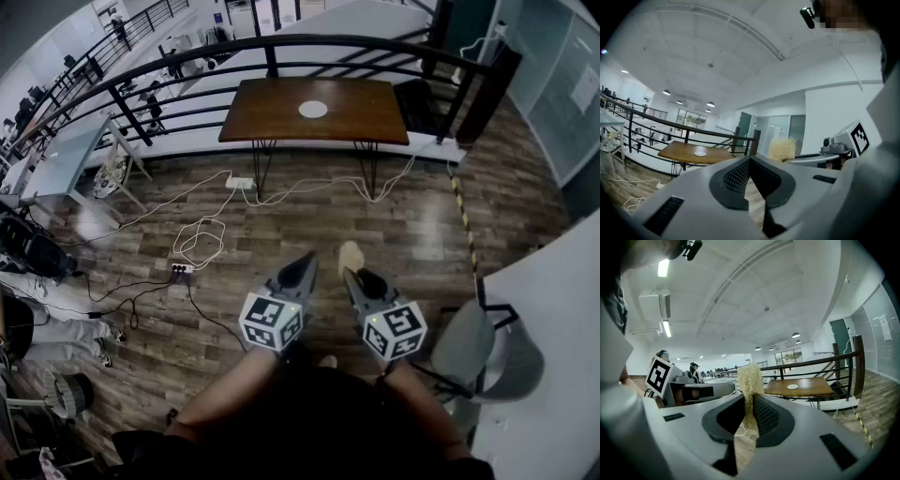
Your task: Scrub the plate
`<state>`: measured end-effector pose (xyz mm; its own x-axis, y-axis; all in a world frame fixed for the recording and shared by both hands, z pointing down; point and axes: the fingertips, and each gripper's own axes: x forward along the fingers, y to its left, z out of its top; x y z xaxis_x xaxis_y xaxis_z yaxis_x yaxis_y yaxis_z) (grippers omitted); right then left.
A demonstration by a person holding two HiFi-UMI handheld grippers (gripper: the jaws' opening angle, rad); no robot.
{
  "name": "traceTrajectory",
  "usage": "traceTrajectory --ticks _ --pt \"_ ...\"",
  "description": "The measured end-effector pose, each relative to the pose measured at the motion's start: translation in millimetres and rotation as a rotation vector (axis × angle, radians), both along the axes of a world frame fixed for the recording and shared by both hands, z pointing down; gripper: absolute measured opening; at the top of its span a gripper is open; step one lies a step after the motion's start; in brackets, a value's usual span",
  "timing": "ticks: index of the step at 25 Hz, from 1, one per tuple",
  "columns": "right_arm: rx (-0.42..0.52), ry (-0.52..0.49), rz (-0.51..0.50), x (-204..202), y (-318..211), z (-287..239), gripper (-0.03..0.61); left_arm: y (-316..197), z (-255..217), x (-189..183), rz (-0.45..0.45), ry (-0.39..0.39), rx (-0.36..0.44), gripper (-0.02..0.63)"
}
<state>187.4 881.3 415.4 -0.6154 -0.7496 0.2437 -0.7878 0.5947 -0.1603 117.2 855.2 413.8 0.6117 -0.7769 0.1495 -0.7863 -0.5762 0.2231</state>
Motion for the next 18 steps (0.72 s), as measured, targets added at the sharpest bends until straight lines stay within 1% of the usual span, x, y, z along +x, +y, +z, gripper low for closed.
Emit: traceTrajectory --ticks 3,9,14,18 --pt "0.004 0.007 0.001 -5 -10 2 0.054 -10 -1 -6 -0.001 0.011 0.003 0.009" --pt "-0.018 0.021 0.011 -21 -35 10 0.054 -36 8 -23 0.006 0.024 -0.007 0.009" --pt "-0.031 0.031 0.008 -53 -74 21 0.054 -78 20 -51 0.016 0.037 -0.028 0.009" --pt "-0.028 0.020 0.003 -86 -116 19 0.055 -121 18 -80 0.049 0.034 -0.032 0.009"
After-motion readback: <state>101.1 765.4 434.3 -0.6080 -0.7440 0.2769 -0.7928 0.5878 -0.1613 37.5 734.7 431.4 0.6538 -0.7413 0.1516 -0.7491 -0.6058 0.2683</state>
